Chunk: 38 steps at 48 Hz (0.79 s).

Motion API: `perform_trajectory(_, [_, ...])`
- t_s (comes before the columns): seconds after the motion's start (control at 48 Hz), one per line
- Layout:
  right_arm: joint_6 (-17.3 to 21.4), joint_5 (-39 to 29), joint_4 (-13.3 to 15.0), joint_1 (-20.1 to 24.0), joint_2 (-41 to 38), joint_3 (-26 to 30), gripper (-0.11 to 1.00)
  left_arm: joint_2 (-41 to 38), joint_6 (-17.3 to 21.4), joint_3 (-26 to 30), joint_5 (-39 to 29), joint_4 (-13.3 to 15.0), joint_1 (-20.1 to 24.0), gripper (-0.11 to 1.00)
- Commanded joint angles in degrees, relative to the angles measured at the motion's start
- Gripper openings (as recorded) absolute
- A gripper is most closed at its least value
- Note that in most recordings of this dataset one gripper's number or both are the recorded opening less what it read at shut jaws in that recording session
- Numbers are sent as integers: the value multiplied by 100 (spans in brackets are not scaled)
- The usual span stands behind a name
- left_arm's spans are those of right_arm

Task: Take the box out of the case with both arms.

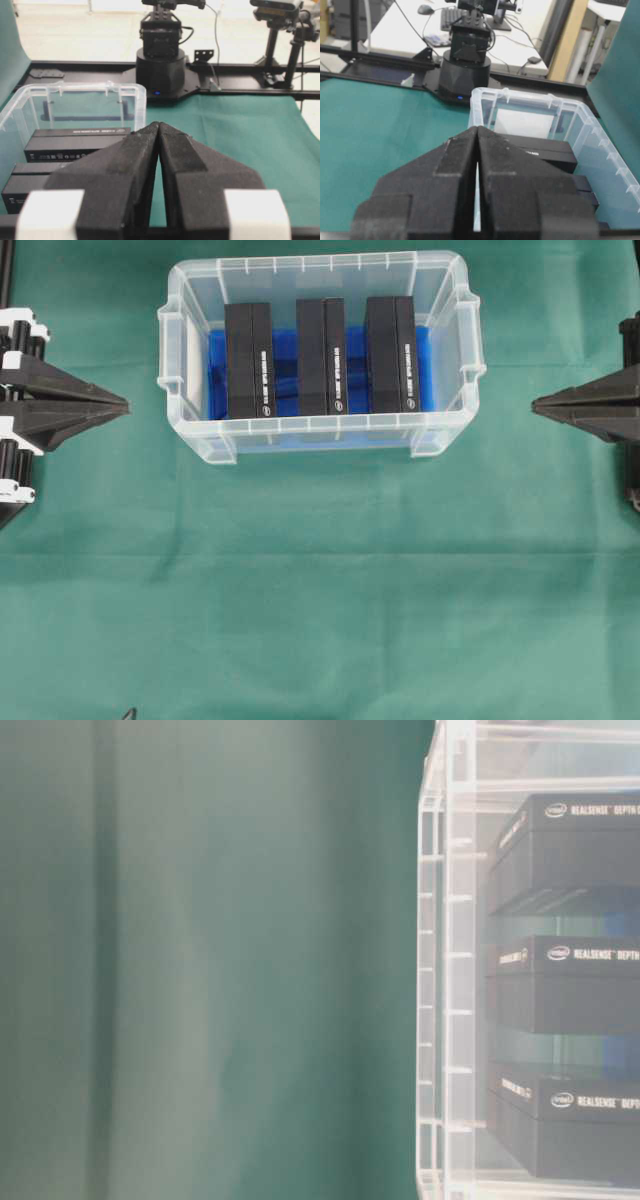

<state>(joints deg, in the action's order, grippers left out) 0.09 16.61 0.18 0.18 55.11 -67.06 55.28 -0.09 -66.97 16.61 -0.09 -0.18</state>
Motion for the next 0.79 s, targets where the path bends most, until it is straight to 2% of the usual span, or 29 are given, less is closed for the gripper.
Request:
perform_trajectory(0.0, [53,18,-26,-26,-26,114,0,-26,-97,105,-79,-18,-35,0])
perform_trajectory(0.167, [62,-158,-26,-26,-62,281,0,9,-176,202,-422,-79,-70,0])
perform_trajectory(0.417, [70,-668,-26,-26,-26,492,0,132,-185,396,-483,-88,-88,0])
perform_trajectory(0.562, [70,-1301,-26,-26,0,1116,0,158,-211,923,-844,-88,-123,0])
perform_trajectory(0.771, [70,-2742,-26,-26,-79,2443,0,88,-193,1898,-2206,-132,-123,0])
